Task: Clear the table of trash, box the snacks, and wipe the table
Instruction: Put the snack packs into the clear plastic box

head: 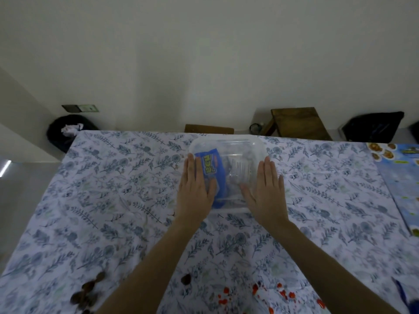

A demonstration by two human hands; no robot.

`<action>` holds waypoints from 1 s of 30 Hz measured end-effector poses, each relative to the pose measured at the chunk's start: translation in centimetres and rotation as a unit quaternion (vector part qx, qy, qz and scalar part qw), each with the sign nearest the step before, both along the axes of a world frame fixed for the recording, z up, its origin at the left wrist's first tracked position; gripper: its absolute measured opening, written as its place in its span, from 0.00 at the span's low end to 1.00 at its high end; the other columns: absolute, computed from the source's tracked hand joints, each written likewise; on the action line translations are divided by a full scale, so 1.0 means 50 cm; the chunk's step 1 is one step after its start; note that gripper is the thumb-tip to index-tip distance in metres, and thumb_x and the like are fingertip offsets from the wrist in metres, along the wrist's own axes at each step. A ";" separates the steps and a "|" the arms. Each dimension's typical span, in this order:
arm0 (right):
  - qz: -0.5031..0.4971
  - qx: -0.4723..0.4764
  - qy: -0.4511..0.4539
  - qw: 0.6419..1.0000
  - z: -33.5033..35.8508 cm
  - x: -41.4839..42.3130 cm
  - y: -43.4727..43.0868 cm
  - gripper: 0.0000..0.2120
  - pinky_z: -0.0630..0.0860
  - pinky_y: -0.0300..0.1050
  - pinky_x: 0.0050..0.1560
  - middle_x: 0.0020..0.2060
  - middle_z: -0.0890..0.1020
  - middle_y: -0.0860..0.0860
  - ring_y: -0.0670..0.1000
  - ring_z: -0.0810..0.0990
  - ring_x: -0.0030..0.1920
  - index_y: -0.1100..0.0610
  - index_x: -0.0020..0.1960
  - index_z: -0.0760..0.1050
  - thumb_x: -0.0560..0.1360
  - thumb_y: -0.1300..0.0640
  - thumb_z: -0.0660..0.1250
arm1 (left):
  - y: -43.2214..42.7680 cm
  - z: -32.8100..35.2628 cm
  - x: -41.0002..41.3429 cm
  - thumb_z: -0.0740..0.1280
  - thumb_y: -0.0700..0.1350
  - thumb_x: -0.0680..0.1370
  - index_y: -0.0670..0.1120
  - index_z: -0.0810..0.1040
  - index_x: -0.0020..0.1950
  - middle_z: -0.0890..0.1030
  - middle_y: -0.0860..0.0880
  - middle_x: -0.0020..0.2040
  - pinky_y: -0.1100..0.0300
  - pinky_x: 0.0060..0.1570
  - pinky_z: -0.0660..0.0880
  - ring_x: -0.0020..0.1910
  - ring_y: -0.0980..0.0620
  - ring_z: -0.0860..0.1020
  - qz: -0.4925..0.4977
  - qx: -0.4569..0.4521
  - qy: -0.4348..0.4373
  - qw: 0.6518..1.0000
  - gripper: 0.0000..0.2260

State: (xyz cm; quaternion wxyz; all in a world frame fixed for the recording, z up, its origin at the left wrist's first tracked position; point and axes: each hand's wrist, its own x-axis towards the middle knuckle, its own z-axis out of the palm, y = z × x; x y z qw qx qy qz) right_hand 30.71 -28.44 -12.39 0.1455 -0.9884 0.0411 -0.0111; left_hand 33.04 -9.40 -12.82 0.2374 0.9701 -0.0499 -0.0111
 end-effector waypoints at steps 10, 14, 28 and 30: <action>-0.009 -0.015 -0.010 1.000 -0.004 0.009 0.006 0.39 0.49 0.56 0.75 0.77 0.47 0.56 0.55 0.44 0.77 0.62 0.77 0.44 0.76 0.38 0.48 | -0.003 0.000 0.005 0.43 0.61 0.78 0.41 0.44 0.78 0.44 0.44 0.79 0.53 0.77 0.50 0.78 0.48 0.44 0.009 0.007 -0.018 1.000 0.34; 0.007 -0.017 0.035 0.999 0.020 0.020 0.002 0.38 0.41 0.57 0.76 0.77 0.40 0.55 0.53 0.37 0.76 0.61 0.76 0.40 0.78 0.38 0.49 | -0.001 0.017 0.015 0.36 0.62 0.74 0.42 0.42 0.78 0.42 0.44 0.79 0.47 0.77 0.48 0.78 0.47 0.42 0.003 0.066 0.017 0.998 0.37; 0.000 0.021 0.037 0.999 0.008 -0.058 -0.008 0.39 0.41 0.57 0.74 0.76 0.37 0.53 0.51 0.33 0.75 0.58 0.76 0.36 0.75 0.33 0.38 | 0.020 0.010 -0.036 0.45 0.62 0.80 0.45 0.39 0.78 0.41 0.47 0.79 0.48 0.77 0.46 0.78 0.49 0.42 -0.027 0.043 0.018 0.999 0.33; 0.001 0.036 0.055 0.998 0.024 -0.055 -0.017 0.39 0.41 0.60 0.73 0.76 0.35 0.51 0.50 0.33 0.75 0.56 0.76 0.34 0.76 0.33 0.41 | 0.019 0.029 -0.031 0.46 0.60 0.81 0.43 0.40 0.78 0.41 0.46 0.79 0.48 0.77 0.45 0.78 0.48 0.42 -0.029 0.069 0.033 0.997 0.33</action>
